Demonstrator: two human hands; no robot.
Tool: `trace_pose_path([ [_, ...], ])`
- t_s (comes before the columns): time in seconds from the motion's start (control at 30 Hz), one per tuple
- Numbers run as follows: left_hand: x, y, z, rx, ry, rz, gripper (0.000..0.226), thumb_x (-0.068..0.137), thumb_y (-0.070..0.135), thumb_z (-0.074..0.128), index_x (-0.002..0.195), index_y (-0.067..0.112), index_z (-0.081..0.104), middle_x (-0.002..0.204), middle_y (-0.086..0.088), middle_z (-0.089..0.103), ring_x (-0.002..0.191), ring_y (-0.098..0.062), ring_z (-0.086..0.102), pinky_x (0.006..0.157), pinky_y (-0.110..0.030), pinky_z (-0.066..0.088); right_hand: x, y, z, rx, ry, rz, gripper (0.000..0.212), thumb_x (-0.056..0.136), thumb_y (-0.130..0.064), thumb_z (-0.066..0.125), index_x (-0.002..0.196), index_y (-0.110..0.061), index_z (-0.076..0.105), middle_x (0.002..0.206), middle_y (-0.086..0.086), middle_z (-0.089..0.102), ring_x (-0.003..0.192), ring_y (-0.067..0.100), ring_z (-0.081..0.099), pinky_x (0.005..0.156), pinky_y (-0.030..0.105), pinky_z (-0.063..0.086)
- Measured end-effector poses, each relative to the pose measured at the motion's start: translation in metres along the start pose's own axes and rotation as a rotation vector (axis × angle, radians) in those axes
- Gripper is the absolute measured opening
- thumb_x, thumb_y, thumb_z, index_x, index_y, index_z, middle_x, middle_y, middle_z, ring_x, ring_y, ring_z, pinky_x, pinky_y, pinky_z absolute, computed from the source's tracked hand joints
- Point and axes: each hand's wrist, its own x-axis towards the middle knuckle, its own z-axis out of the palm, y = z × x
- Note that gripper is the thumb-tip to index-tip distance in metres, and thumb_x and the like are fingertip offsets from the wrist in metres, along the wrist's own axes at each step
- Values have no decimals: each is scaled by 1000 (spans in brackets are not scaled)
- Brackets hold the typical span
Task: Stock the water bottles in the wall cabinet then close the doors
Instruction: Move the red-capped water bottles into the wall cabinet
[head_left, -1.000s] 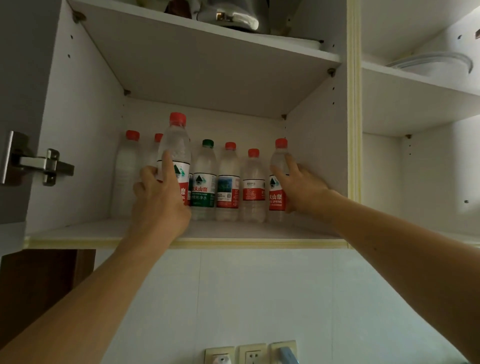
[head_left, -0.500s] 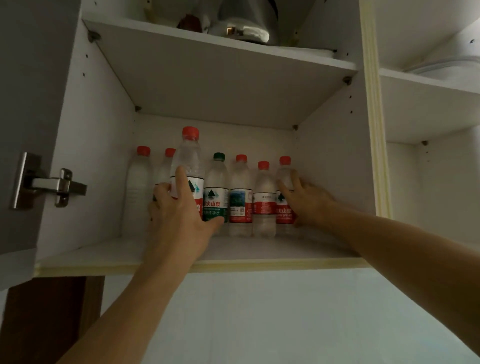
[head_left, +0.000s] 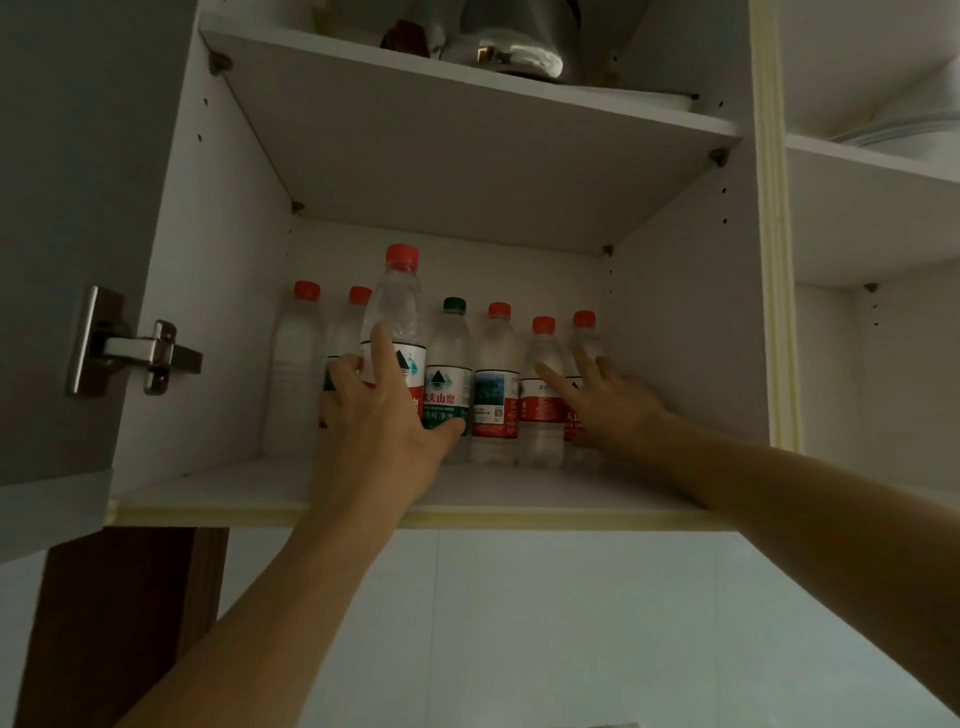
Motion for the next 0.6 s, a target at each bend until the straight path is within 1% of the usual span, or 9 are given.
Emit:
trace_pose_path([
  [0.07, -1, 1, 0, 5, -1, 2, 115, 76, 53, 82, 156, 31, 2, 149, -16, 26, 131, -38, 40, 97, -53, 51, 2, -1, 2, 56, -15, 20, 108, 90, -54, 68, 159, -36, -12, 167, 22, -7, 148, 47, 22, 110, 56, 40],
  [0.17, -1, 0, 1, -4, 6, 6, 113, 77, 54, 80, 157, 30, 3, 150, -14, 26, 132, -38, 40, 98, -55, 51, 6, -6, 6, 133, -13, 64, 106, 89, -55, 69, 159, -36, -7, 167, 19, 1, 145, 48, 27, 112, 56, 39],
  [0.23, 0, 0, 3, -12, 21, 12, 111, 78, 54, 79, 157, 30, 4, 150, -13, 26, 131, -38, 40, 97, -53, 51, 11, -9, 7, 110, 1, 68, 104, 89, -57, 68, 159, -35, -6, 167, 20, 3, 142, 50, 31, 110, 55, 41],
  [0.37, 2, -1, 5, -21, 35, 24, 109, 79, 54, 78, 157, 30, 5, 149, -12, 27, 130, -37, 41, 95, -51, 52, 13, -8, 11, 19, 44, 72, 104, 87, -66, 64, 160, -33, -4, 165, 22, 9, 133, 48, 43, 99, 51, 49],
  [0.5, 0, 0, 5, -5, 33, 20, 107, 81, 54, 77, 156, 29, 6, 150, -12, 25, 131, -36, 39, 97, -53, 51, 11, -8, 15, -7, 33, 59, 104, 88, -68, 59, 160, -32, -8, 166, 21, 5, 135, 47, 42, 100, 51, 50],
  [0.6, -2, 2, 3, 10, 40, 22, 103, 83, 52, 76, 157, 27, 8, 150, -12, 26, 130, -35, 40, 97, -52, 51, 9, -10, 9, 57, 13, 65, 102, 89, -65, 61, 160, -32, -4, 166, 20, 6, 136, 48, 40, 101, 53, 48],
])
